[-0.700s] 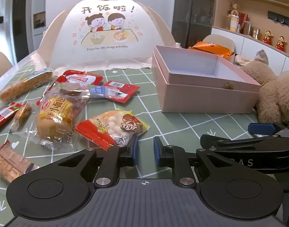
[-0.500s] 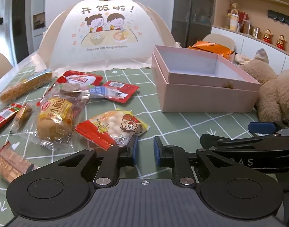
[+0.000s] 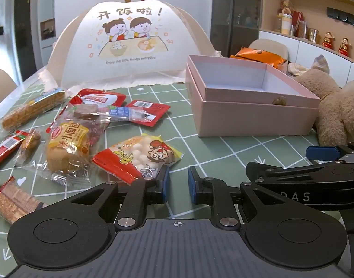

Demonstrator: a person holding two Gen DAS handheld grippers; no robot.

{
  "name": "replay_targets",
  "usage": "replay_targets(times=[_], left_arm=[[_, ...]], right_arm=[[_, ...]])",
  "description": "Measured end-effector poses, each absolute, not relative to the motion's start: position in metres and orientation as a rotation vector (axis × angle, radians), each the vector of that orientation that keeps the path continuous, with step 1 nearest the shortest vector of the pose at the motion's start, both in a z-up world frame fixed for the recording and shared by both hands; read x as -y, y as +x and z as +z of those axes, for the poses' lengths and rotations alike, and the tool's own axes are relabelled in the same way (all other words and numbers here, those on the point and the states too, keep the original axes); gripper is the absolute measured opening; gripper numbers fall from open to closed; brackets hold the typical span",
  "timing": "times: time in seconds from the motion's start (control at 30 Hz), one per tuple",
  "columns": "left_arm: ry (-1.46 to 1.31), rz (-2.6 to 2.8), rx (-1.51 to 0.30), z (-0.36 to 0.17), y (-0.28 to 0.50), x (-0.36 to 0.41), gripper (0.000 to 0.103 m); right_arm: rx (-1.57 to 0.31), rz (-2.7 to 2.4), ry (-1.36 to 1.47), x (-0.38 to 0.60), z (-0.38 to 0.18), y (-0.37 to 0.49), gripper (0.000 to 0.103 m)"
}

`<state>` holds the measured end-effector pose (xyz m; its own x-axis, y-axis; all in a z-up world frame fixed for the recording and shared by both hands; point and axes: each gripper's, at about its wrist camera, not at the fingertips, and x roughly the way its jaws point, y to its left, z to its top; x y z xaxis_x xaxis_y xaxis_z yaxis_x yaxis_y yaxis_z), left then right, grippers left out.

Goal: Organize snacks

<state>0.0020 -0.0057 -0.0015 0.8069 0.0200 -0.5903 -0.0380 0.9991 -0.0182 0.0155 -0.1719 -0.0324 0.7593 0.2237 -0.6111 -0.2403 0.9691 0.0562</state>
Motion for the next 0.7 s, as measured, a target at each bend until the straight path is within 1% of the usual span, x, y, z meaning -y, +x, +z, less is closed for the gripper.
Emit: replay_targets(times=[0.7], left_arm=[[-0.03, 0.029, -0.631, -0.0007, 0.0004, 0.0056, 0.021]], right_arm=[[-0.662, 0.253, -0.026, 0.1718, -0.0325, 0.0155, 0.103]])
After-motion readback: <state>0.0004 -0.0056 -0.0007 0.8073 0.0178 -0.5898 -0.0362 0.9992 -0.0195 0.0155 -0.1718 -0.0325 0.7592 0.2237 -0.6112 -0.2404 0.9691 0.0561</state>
